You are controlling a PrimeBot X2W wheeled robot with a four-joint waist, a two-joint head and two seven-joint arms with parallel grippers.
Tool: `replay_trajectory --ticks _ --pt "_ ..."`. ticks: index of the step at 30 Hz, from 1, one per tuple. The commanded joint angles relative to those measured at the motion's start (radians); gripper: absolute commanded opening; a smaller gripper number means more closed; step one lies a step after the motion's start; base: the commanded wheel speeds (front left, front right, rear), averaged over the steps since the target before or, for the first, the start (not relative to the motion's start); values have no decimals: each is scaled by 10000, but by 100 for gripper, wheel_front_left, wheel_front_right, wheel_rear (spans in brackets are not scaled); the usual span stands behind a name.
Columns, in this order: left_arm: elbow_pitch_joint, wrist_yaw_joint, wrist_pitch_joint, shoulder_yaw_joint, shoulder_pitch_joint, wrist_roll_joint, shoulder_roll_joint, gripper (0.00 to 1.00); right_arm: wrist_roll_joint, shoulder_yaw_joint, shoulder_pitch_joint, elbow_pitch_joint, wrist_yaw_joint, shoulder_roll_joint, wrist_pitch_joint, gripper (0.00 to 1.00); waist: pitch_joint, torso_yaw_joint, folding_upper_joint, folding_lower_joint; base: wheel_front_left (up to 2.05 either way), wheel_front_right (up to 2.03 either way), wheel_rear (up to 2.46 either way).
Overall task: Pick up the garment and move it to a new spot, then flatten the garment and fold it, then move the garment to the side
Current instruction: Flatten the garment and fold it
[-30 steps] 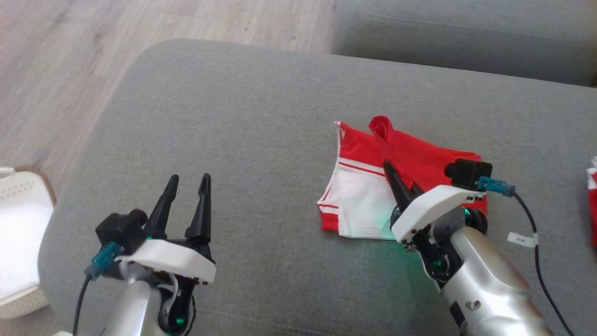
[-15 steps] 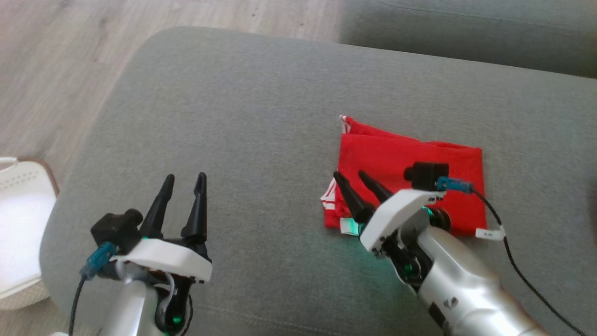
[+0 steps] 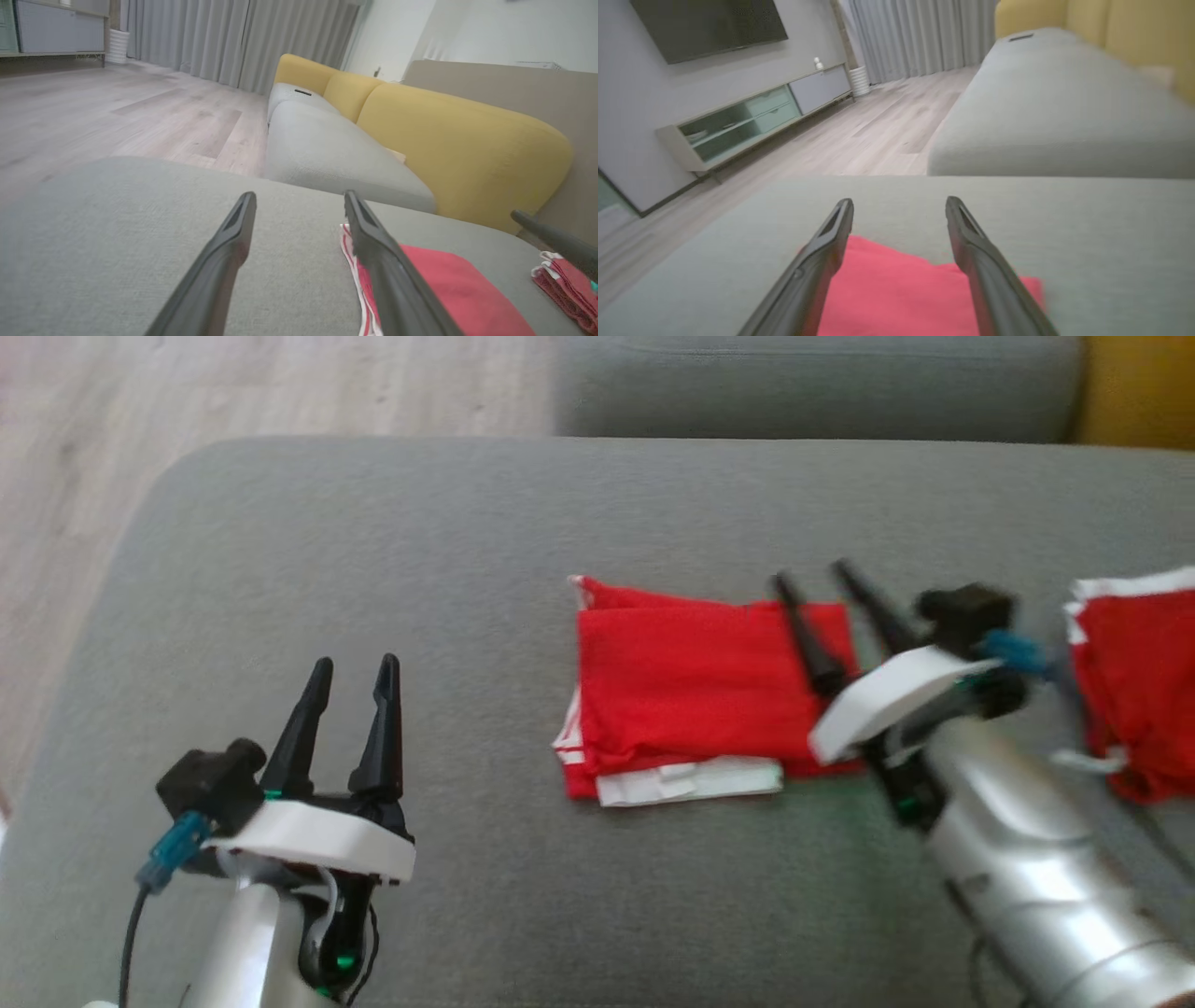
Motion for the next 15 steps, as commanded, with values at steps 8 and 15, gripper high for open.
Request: replay_trajectory --ticks 8,15 --pt "-701 137 -122 559 -342 70 89 100 -2739 -2799 1521 -2275 -9 18 -135 100 -164 -1057 0 0 0 0 0" --pt "-764 128 -122 663 -33 202 89 100 -4025 -4039 2695 -3354 -9 745 -136 100 -138 -1385 0 0 0 0 0"
